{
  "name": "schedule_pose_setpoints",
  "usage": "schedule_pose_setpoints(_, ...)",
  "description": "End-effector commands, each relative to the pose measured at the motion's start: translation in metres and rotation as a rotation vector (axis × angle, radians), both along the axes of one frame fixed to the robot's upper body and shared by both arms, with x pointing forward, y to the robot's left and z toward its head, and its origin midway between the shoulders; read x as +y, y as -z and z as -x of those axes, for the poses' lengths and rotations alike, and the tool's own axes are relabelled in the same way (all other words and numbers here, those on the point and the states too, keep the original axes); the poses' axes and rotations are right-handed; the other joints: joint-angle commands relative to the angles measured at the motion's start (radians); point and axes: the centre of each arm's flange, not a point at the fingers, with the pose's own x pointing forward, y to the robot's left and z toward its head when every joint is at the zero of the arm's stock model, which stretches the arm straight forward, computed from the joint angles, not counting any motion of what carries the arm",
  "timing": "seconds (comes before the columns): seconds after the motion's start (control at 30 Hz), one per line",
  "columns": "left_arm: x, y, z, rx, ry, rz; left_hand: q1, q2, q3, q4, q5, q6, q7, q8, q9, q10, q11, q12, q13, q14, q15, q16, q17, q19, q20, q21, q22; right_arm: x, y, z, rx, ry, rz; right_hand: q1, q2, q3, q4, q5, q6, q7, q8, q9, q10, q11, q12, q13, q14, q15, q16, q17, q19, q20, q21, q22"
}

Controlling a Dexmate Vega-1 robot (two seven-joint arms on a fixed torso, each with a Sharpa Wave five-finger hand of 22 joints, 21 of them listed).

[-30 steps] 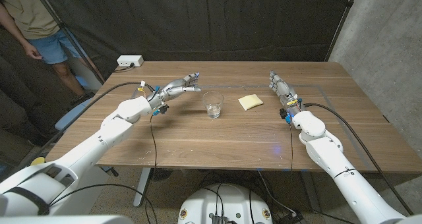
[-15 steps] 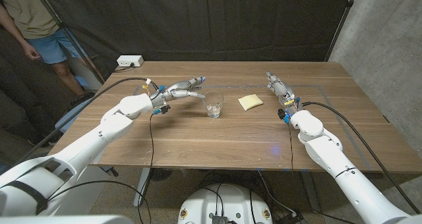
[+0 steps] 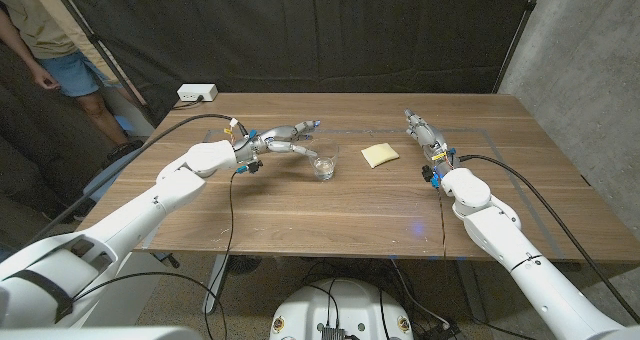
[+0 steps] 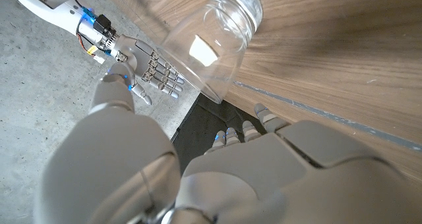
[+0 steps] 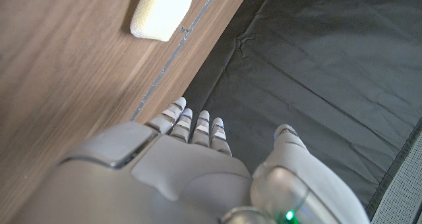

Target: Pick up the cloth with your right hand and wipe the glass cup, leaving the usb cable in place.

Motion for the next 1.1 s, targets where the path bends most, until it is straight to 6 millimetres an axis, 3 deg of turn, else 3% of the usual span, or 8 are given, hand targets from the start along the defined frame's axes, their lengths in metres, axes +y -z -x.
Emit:
schedule_pose_setpoints(0.03,-0.003,0.006,0.000,-0.018,-0.044,-0.036,0.017,0.009,-0.001,0.003,0.007,-0.189,-0.006,0.006,0.004,-0.021,0.004,0.005,0.006,-0.024,-0.007,0.006,0.001,-0.008,0.005,-0.001,0.004,0.000,0.001,-0.001,0.001,-0.006,-0.003,0.011,-0.002,0.002,-0.008,-0.002,0.004,0.003,0.005,0.004,-0.001,0.008,0.002,0.005,-0.005,0.004,0.000,0.006,-0.002,0.001,0.005,0.004)
schedule_pose_setpoints(0.1,-0.004,0.007,0.000,-0.028,-0.057,-0.044,0.025,0.013,-0.001,0.003,0.007,-0.190,-0.006,0.007,0.005,-0.020,0.007,0.006,0.007,-0.025,-0.006,0.006,0.001,-0.016,0.016,-0.003,0.004,0.001,0.002,-0.001,0.000,-0.007,-0.005,0.010,-0.002,0.001,-0.009,-0.002,0.004,0.003,0.005,0.004,-0.002,0.007,0.002,0.005,-0.005,0.003,0.001,0.006,-0.002,0.001,0.005,0.004)
schedule_pose_setpoints(0.2,-0.006,0.008,0.000,-0.028,-0.070,-0.063,0.052,0.021,-0.004,0.007,0.006,-0.215,-0.014,0.004,0.010,-0.038,0.045,0.005,0.012,-0.038,0.014,0.006,0.003,-0.037,0.035,-0.006,0.007,0.001,0.002,-0.002,-0.001,-0.008,-0.004,0.010,-0.002,0.001,-0.009,-0.002,0.005,0.003,0.005,0.004,-0.001,0.007,0.003,0.005,-0.005,0.004,0.001,0.006,-0.002,0.002,0.005,0.005)
schedule_pose_setpoints(0.27,-0.009,0.010,-0.001,-0.025,-0.071,-0.078,0.057,0.022,-0.005,0.008,0.006,-0.215,-0.005,0.005,0.011,-0.039,0.046,0.006,0.013,-0.037,0.015,0.008,0.004,-0.038,0.039,-0.006,0.008,0.001,0.002,-0.002,0.001,-0.009,-0.014,0.010,-0.003,0.000,-0.010,-0.002,0.005,0.002,0.005,0.004,-0.001,0.006,0.003,0.005,-0.005,0.003,0.001,0.006,-0.002,0.002,0.005,0.005)
schedule_pose_setpoints(0.57,-0.016,0.017,-0.006,0.003,-0.042,-0.085,0.078,0.022,-0.016,0.012,0.003,-0.186,0.001,0.022,0.017,-0.004,0.035,0.026,0.019,0.004,-0.004,0.024,0.004,-0.008,0.027,0.010,0.009,0.001,0.001,-0.004,-0.008,-0.010,-0.014,0.008,-0.003,-0.003,-0.011,-0.003,0.007,0.002,0.005,0.004,0.001,0.008,0.003,0.005,-0.004,0.004,0.002,0.006,-0.001,0.002,0.005,0.005)
schedule_pose_setpoints(0.83,-0.018,0.025,-0.013,0.048,-0.004,-0.037,0.107,0.018,-0.036,0.017,-0.002,-0.154,-0.004,0.037,0.023,0.060,0.067,0.053,0.024,0.072,0.009,0.038,0.004,0.050,0.016,0.031,0.008,0.001,0.002,-0.005,0.000,-0.010,-0.020,0.006,-0.004,-0.005,-0.011,-0.003,0.010,0.001,0.005,0.004,0.005,0.009,0.004,0.005,-0.002,0.003,0.002,0.007,-0.001,0.002,0.005,0.005)
schedule_pose_setpoints(1.0,-0.019,0.031,-0.018,0.080,0.017,0.014,0.123,0.019,-0.044,0.018,-0.005,-0.135,-0.010,0.045,0.025,0.081,0.058,0.060,0.025,0.112,0.006,0.046,0.003,0.081,0.013,0.041,0.008,0.001,0.001,-0.006,-0.002,-0.008,-0.016,0.005,-0.004,-0.006,-0.011,-0.003,0.011,0.001,0.006,0.004,0.005,0.010,0.004,0.005,-0.001,0.003,0.003,0.007,-0.001,0.002,0.006,0.006)
schedule_pose_setpoints(1.1,-0.022,0.034,-0.021,0.095,0.031,0.035,0.138,0.023,-0.050,0.018,-0.009,-0.110,-0.013,0.054,0.027,0.094,0.033,0.062,0.025,0.140,-0.018,0.048,0.003,0.097,0.002,0.046,0.009,0.000,0.001,-0.007,0.001,-0.009,-0.018,0.004,-0.004,-0.007,-0.011,-0.003,0.012,0.001,0.006,0.004,0.006,0.010,0.004,0.005,-0.001,0.003,0.003,0.007,0.000,0.002,0.006,0.006)
